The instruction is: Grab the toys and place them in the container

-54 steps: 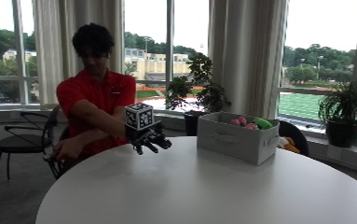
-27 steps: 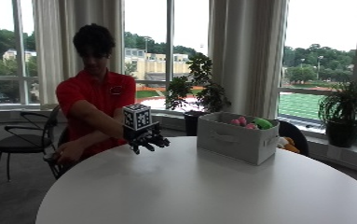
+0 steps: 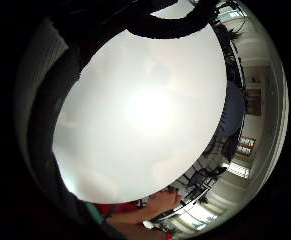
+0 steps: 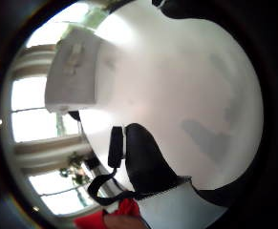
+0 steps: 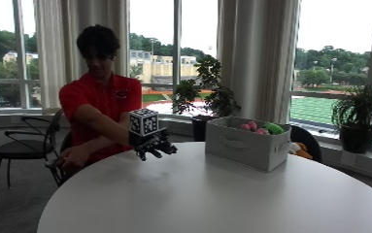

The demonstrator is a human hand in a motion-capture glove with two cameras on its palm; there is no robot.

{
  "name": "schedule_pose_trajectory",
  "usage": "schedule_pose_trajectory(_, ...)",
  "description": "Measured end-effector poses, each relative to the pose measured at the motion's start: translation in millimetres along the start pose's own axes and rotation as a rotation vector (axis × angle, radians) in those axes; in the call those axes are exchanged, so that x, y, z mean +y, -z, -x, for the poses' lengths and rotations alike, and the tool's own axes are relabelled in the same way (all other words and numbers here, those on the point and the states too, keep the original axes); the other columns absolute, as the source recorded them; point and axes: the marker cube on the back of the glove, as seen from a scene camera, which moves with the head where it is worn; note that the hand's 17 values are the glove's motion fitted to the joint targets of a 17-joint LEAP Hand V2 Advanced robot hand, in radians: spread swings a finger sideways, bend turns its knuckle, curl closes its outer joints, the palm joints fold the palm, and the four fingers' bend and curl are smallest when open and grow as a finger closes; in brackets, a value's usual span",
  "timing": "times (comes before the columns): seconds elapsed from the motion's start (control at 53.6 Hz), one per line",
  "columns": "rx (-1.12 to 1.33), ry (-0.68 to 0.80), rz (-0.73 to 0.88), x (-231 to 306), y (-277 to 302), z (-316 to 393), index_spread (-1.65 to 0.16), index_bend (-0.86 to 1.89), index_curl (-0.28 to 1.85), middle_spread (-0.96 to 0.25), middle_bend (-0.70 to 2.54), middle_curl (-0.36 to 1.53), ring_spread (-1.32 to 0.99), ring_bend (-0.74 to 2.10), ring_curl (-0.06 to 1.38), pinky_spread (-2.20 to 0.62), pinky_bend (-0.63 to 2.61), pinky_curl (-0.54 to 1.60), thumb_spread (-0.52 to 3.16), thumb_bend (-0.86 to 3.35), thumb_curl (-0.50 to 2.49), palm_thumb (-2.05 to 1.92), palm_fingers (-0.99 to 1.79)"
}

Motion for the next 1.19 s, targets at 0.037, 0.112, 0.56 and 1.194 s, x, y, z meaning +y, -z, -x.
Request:
schedule_pose_trajectory(0.037, -0.003, -0.001, 0.001, 0.0, -0.2, -0.1, -0.41, 0.20, 0.41, -0.11, 0.13, 0.22, -0.05, 0.14, 0.16, 0.10, 0.71, 0.35, 1.09, -0.06, 0.23, -0.08, -0.15)
schedule_pose_trajectory(0.112, -0.001, -0.001, -0.002, 0.3, -0.2, -0.5, -0.42, 0.19, 0.41, -0.11, 0.13, 0.22, -0.05, 0.14, 0.16, 0.10, 0.71, 0.35, 1.09, -0.06, 0.23, -0.08, -0.15)
schedule_pose_trajectory(0.56, -0.005, -0.015, 0.004, 10.1, 1.5, -8.6, -0.42, 0.20, 0.42, -0.11, 0.13, 0.21, -0.05, 0.15, 0.15, 0.09, 0.70, 0.34, 1.09, -0.06, 0.23, -0.08, -0.14)
schedule_pose_trajectory(1.194, 0.004, -0.015, -0.014, 4.2, 8.0, -19.9, -0.43, 0.21, 0.43, -0.11, 0.13, 0.21, -0.05, 0.15, 0.14, 0.10, 0.68, 0.34, 1.09, -0.06, 0.23, -0.08, -0.13)
